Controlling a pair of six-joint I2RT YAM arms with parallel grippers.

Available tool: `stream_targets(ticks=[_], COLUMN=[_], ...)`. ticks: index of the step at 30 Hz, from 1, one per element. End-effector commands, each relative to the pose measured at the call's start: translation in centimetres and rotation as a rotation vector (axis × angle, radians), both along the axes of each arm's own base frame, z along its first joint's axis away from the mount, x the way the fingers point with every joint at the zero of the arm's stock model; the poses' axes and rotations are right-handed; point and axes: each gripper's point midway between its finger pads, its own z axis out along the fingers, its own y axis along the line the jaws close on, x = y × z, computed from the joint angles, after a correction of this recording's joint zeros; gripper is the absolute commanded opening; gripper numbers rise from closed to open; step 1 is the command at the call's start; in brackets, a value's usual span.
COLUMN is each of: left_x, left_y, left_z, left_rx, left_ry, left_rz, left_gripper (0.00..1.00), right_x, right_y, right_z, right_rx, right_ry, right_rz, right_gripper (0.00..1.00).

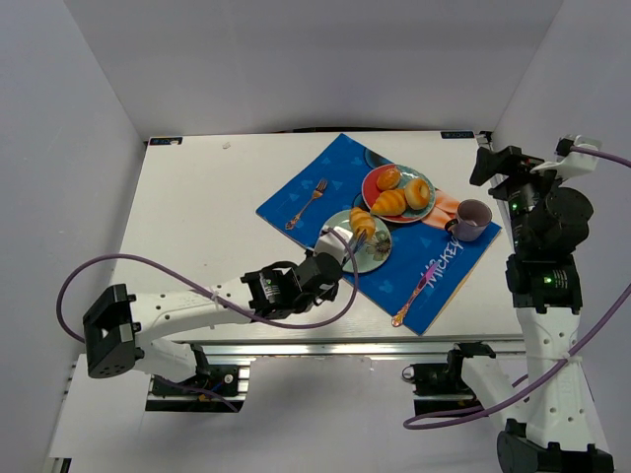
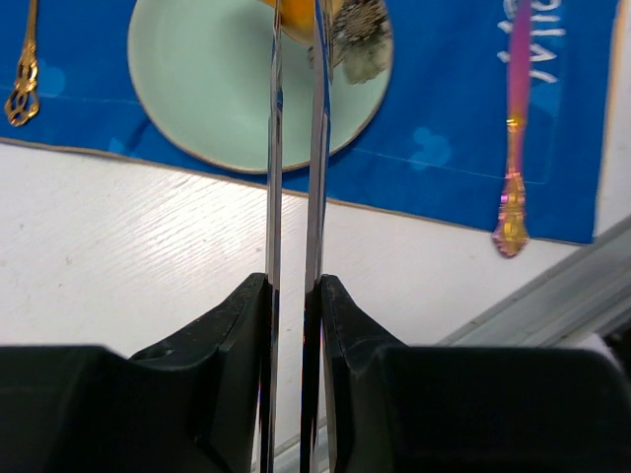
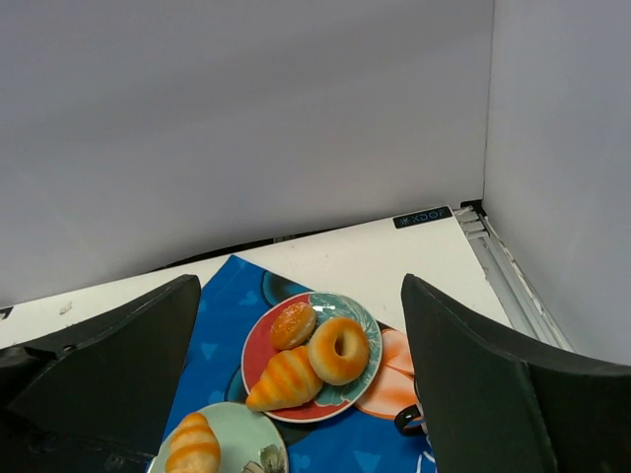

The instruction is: Place the bread

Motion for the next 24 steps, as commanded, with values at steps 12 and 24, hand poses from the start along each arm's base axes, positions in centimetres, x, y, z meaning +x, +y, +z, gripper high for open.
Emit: stream_targets(ticks=[12,24], left_x=[1.1,1.2], left_y=[0.6,1.0], left_z=[-3.3,-5.0], left_rx=[0.021,0.059], left_ry=[-0.028,-0.014], left_rz=[0.077,0.107], left_gripper=[0.0,0.25], right_x=[-0.7,0.0], right_y=[0.0,0.7], right_z=[2.2,1.4], right_rx=[-0.014,0.002], right_ry=[-0.068,-0.059], right_rz=[0.005,0.039], right_gripper=[0.89,0.89])
